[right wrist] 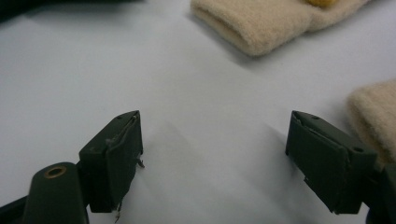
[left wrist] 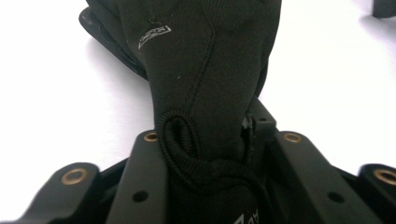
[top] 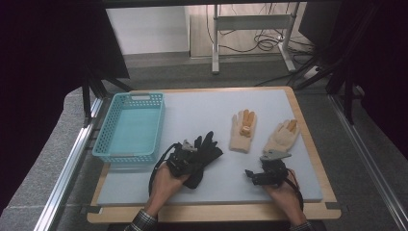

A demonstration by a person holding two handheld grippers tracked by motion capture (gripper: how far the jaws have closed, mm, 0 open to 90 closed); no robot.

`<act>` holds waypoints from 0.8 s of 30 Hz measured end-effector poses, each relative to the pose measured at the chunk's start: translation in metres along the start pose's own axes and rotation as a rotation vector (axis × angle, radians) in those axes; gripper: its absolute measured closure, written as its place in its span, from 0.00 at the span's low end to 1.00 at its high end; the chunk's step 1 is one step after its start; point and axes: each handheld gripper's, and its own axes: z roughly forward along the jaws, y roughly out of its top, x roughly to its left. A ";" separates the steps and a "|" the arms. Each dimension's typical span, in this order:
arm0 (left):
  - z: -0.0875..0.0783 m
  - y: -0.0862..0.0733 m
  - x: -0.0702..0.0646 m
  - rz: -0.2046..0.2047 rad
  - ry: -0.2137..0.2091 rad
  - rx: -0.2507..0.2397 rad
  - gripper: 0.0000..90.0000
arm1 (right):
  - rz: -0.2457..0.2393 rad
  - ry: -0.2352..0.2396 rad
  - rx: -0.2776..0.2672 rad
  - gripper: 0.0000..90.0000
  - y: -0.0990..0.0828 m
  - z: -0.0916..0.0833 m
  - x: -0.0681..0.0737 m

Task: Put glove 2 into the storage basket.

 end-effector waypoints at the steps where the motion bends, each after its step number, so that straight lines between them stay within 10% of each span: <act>1: 0.000 0.000 0.000 0.000 0.000 0.000 0.78 | 0.000 0.000 0.000 0.20 0.000 0.000 0.000; 24: -0.079 0.052 0.067 -0.084 0.169 -0.105 0.78 | 0.000 0.000 -0.001 0.20 0.000 0.000 0.000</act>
